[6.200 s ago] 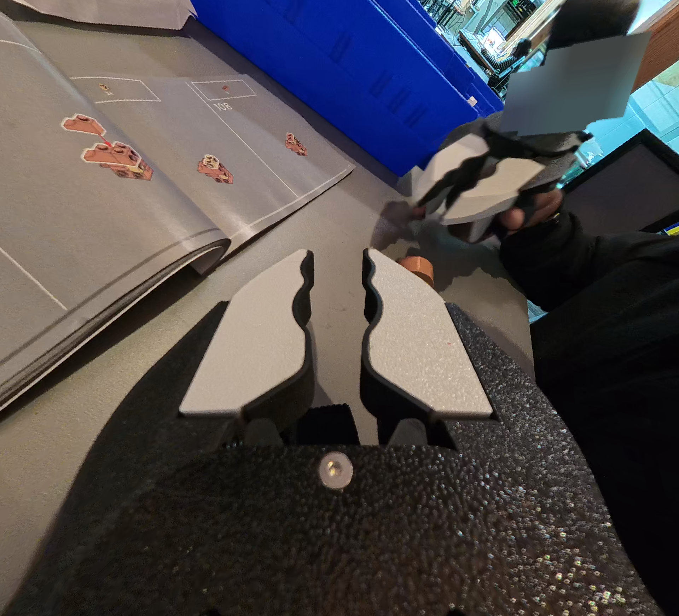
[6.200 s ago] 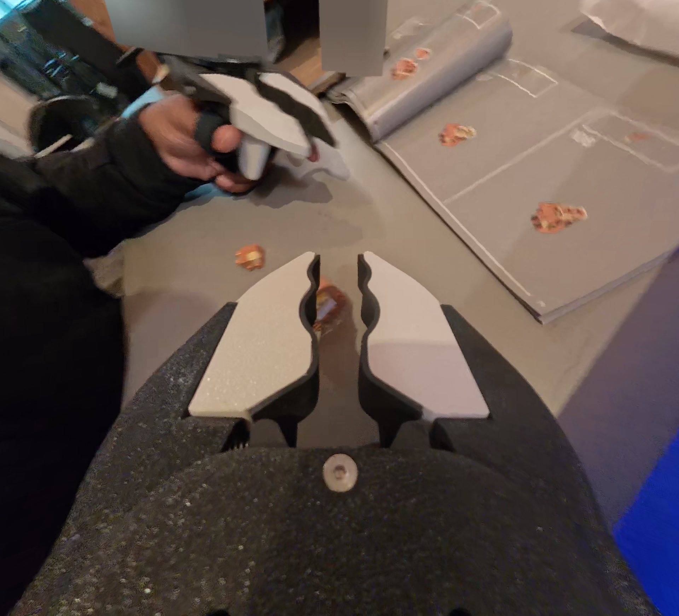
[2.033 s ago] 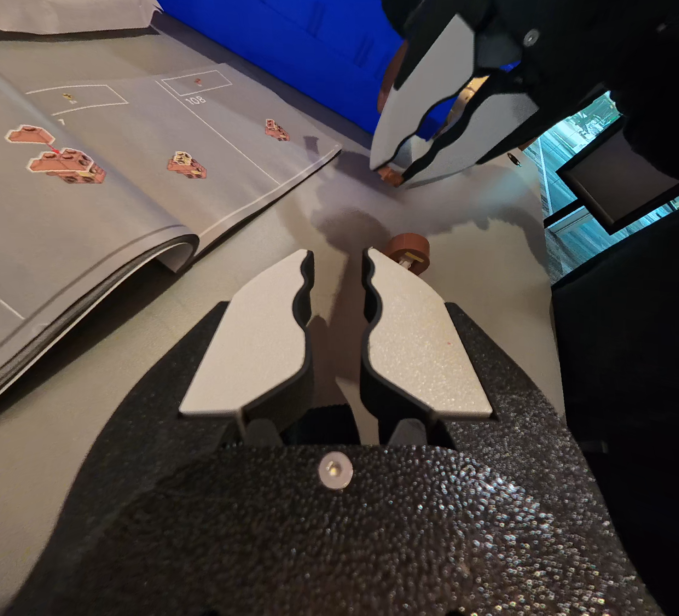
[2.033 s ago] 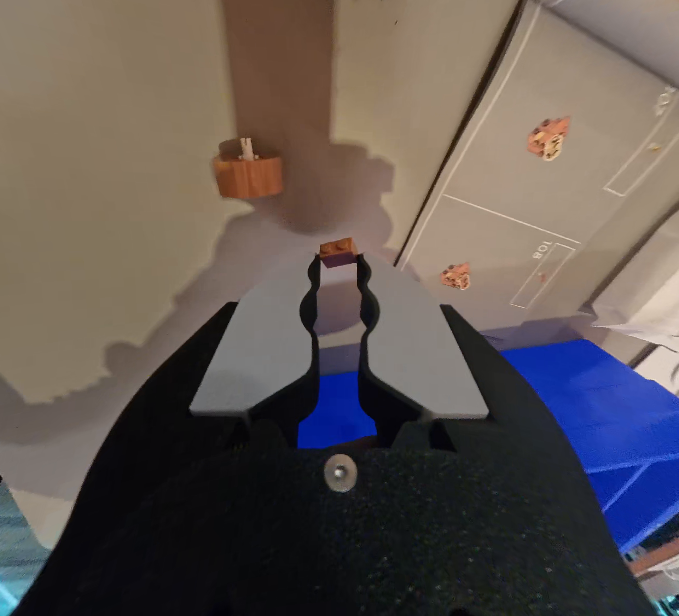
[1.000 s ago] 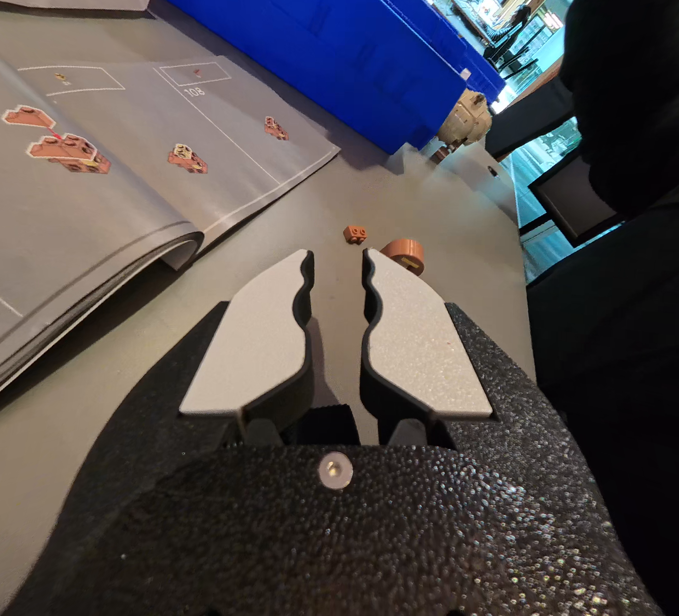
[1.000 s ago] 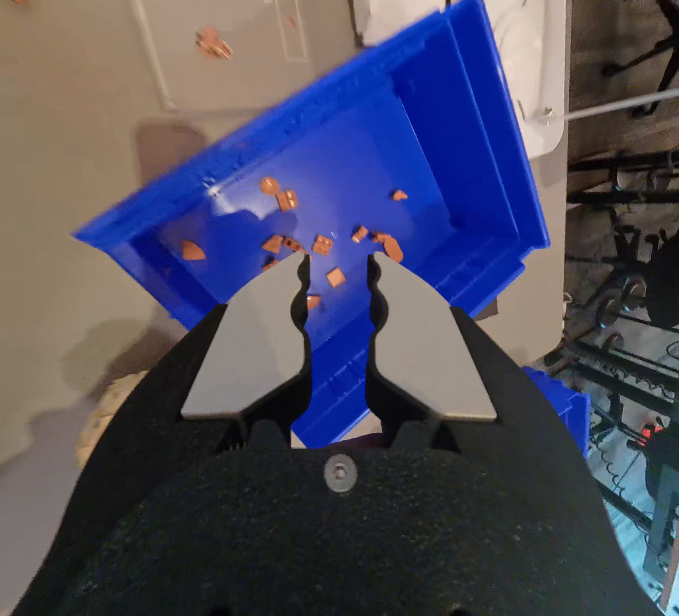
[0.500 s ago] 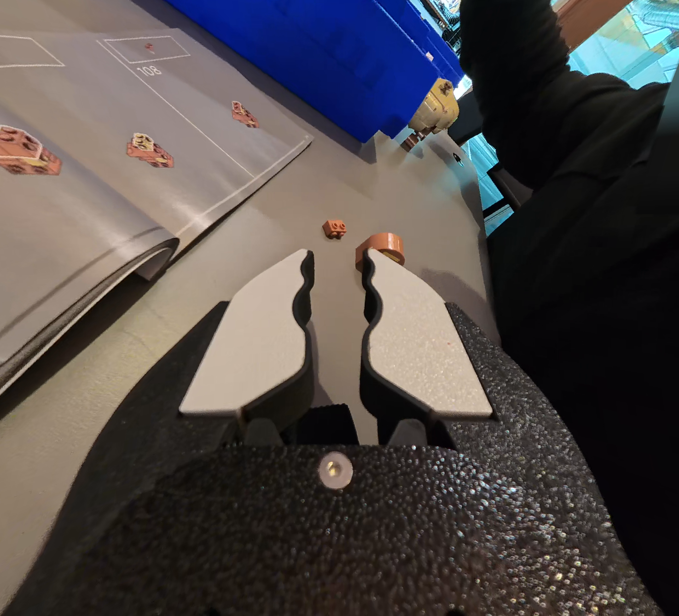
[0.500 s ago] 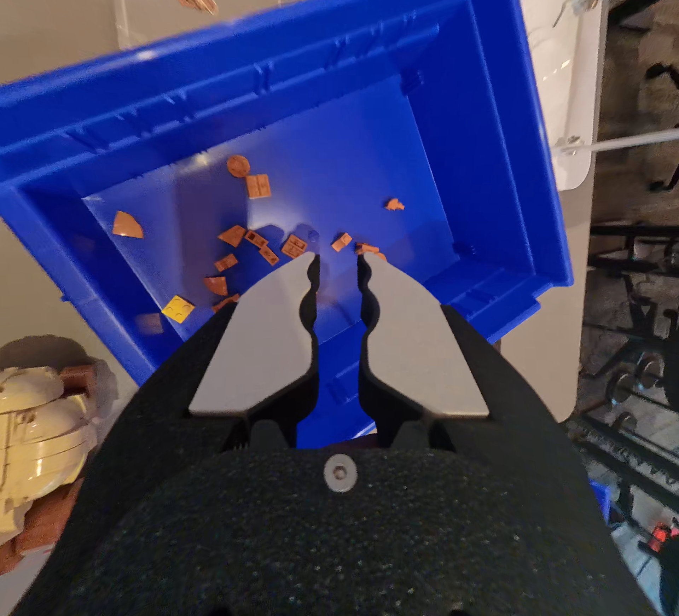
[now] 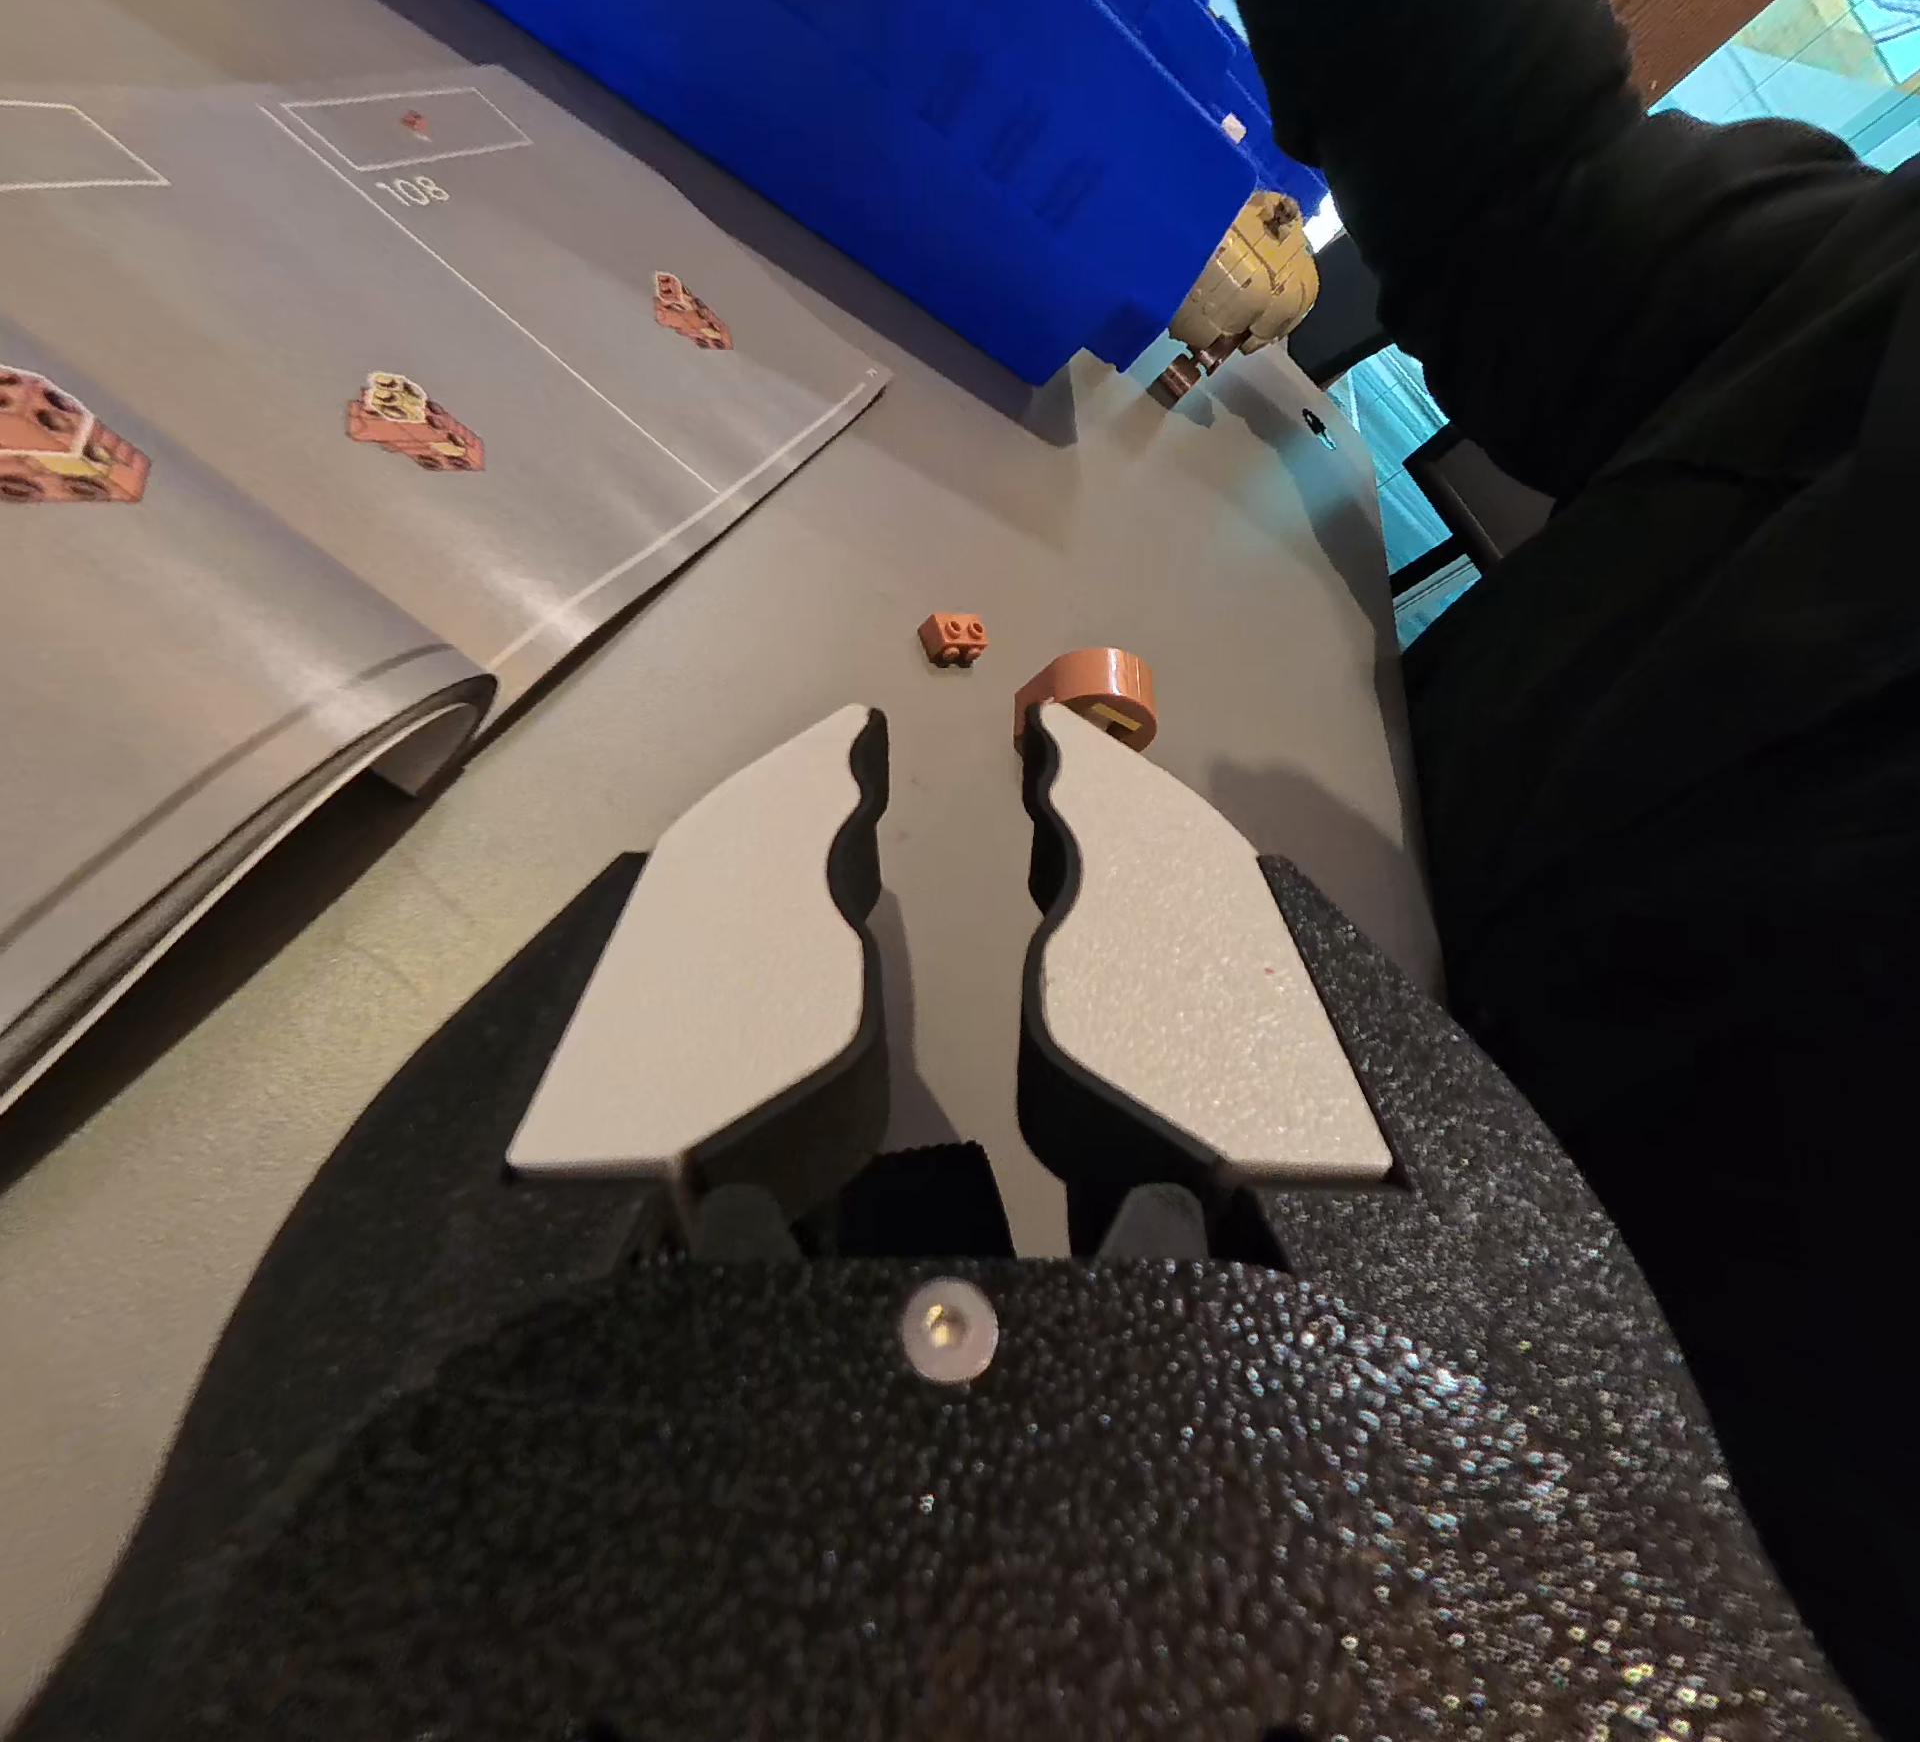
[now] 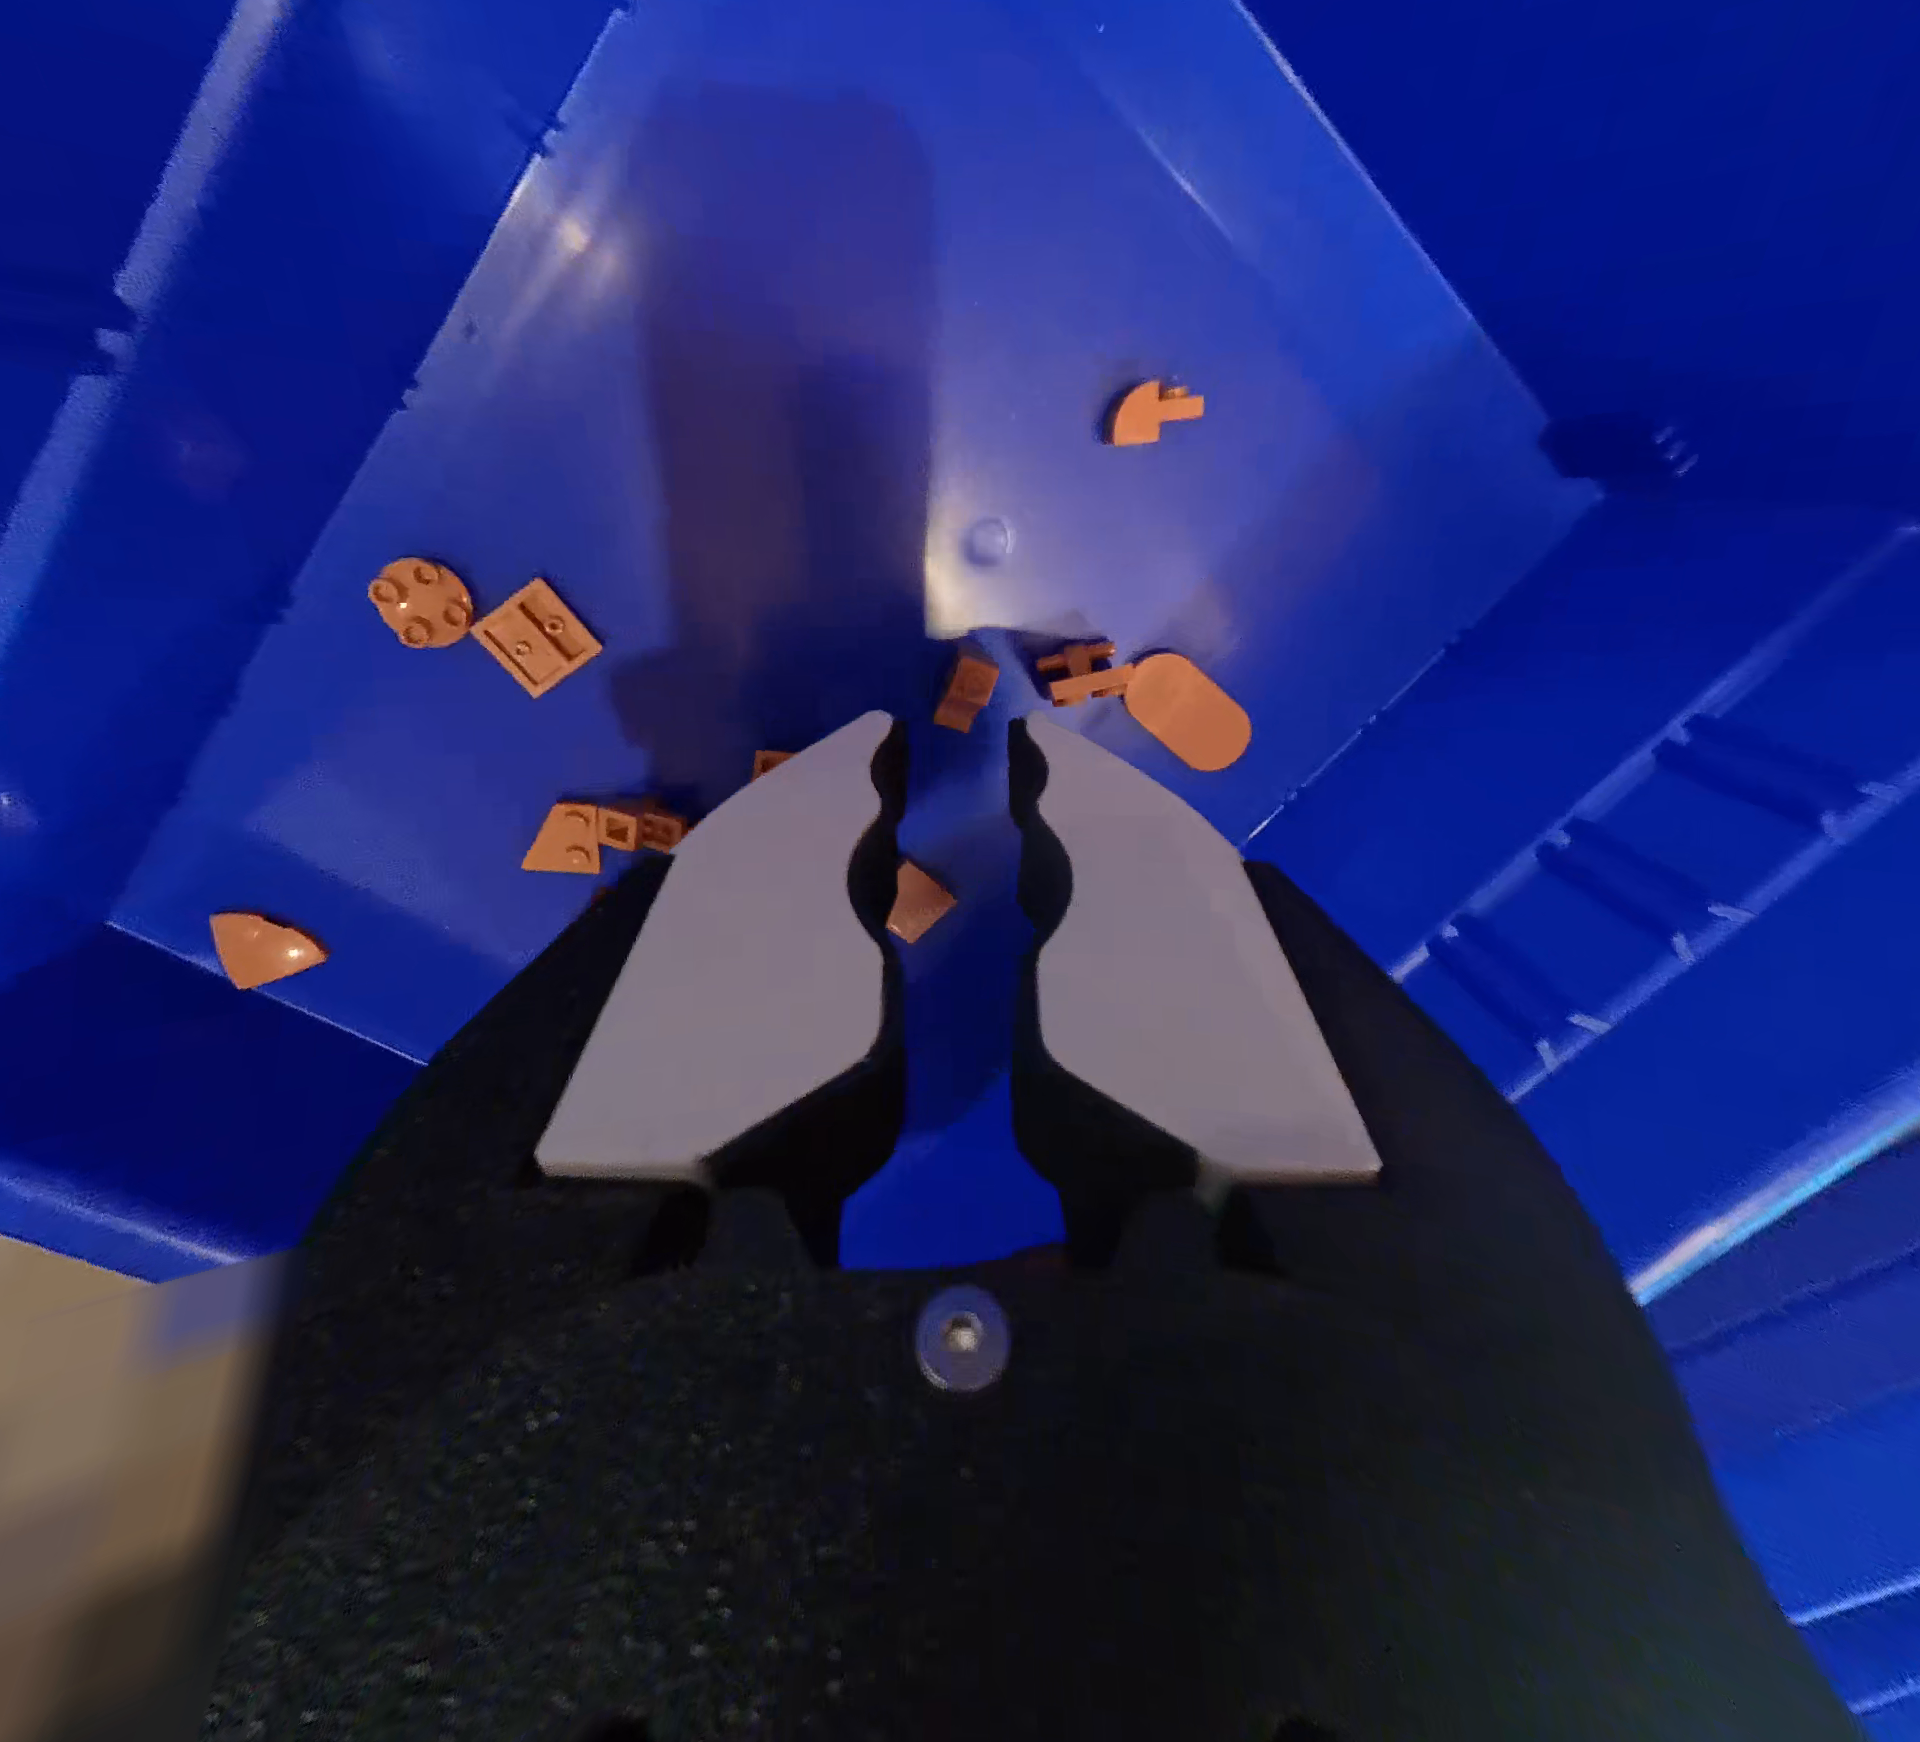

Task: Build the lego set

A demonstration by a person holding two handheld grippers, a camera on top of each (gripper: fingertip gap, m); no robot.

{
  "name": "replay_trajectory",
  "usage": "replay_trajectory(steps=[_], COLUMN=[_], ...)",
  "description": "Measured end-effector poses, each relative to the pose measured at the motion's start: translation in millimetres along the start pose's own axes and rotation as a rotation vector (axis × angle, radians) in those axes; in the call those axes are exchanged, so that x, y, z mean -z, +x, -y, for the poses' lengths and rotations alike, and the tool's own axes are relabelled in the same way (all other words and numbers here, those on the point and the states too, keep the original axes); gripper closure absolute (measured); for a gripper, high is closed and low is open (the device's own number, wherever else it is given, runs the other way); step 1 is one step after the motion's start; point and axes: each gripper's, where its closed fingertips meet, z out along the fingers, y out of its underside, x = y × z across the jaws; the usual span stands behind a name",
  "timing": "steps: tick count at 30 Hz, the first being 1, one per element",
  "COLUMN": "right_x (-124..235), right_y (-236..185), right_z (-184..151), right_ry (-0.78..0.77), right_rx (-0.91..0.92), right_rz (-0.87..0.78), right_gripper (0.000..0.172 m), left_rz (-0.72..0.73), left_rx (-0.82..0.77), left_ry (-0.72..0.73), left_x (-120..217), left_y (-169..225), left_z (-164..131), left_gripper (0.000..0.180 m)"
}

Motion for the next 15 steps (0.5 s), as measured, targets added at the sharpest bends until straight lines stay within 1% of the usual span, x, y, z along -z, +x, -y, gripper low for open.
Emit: replay_trajectory(steps=[4,7,8,10,13,15], right_x=[-11,-19,-19,-21,-18,-8], right_y=[-1,1,1,2,-4,-16], right_z=[-5,-5,-2,0,-1,0], right_ry=[-0.045,-0.071,-0.054,-0.052,-0.034,0.03], right_rx=[-0.005,-0.01,-0.015,-0.013,0.023,0.059], right_rz=[0.009,-0.004,0.0,-0.009,0.004,0.039], right_gripper=[0.147,0.146,0.155,0.163,0.163,0.163], left_rz=[-0.007,-0.008,-0.008,-0.006,-0.003,-0.001], left_rx=[-0.004,-0.008,-0.009,-0.011,-0.011,-0.011], left_ry=[-0.002,-0.004,-0.005,-0.005,-0.003,-0.002], left_x=[0,0,0,0,0,0], left_y=[1,2,2,2,2,1], left_z=[0,-1,-1,-1,-1,-1], left_gripper=[0.157,0.157,0.157,0.157,0.157,0.157])
